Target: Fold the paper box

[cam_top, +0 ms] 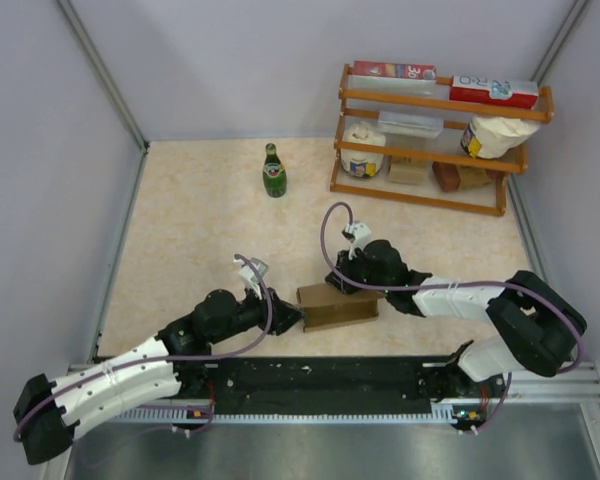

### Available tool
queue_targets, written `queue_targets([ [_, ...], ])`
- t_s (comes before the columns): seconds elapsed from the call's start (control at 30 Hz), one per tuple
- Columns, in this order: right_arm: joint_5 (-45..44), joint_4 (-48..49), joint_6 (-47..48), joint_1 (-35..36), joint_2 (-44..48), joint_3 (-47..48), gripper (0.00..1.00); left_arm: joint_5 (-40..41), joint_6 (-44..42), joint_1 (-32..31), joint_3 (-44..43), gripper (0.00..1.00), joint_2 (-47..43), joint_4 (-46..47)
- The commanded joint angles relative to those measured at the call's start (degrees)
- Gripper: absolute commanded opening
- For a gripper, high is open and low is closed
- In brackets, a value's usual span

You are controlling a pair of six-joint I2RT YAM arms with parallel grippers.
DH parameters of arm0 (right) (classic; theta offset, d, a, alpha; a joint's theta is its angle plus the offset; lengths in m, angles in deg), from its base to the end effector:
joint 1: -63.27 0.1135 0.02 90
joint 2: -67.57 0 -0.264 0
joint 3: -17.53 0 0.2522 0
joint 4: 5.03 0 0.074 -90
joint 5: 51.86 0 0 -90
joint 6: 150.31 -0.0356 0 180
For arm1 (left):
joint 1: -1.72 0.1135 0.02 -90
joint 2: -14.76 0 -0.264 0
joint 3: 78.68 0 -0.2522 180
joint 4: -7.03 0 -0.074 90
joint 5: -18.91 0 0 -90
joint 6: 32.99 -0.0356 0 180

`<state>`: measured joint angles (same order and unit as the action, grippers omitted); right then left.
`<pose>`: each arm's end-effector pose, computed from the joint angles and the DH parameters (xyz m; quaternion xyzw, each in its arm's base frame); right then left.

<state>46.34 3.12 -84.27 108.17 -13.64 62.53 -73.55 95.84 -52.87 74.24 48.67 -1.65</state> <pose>0.1944 0.2009 0.1740 -0.1916 0.8343 0.3408 0.3887 0.0897 -0.1288 0.2015 0.1220 0.7866 -0.4522 0.4025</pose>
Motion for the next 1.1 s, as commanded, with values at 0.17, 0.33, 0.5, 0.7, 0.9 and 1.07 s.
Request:
queue_targets([
  [0.17, -6.97, 8.50, 1.90, 1.24, 4.21, -5.49, 0.19, -18.28, -0.77, -0.26, 0.23, 0.45, -3.59, 3.71],
  [0.33, -9.42, 8.59, 1.82, 1.15, 6.32, -6.72, 0.19, -18.90, -2.70, -0.26, 1.37, 0.38, -2.36, 3.01],
  [0.5, -10.23, 6.57, 2.17, 1.32, 9.57, -6.29, 0.21, -21.09, -4.02, -0.26, 2.95, 0.32, 0.45, 1.95],
  [0.7, -5.32, -3.43, 4.01, 1.24, 15.63, -1.02, 0.24, -21.36, -4.38, -0.26, 5.50, 0.24, 1.95, 1.42],
  [0.9, 4.08, -11.79, 3.31, 1.85, 23.54, -0.04, 0.23, -19.08, -3.50, -0.26, 6.82, 0.20, 2.82, 1.25],
  [1.07, 9.28, -16.37, 2.26, 3.17, 30.57, -2.94, 0.22, -20.13, -2.79, -0.26, 7.26, 0.33, 4.85, 2.91],
])
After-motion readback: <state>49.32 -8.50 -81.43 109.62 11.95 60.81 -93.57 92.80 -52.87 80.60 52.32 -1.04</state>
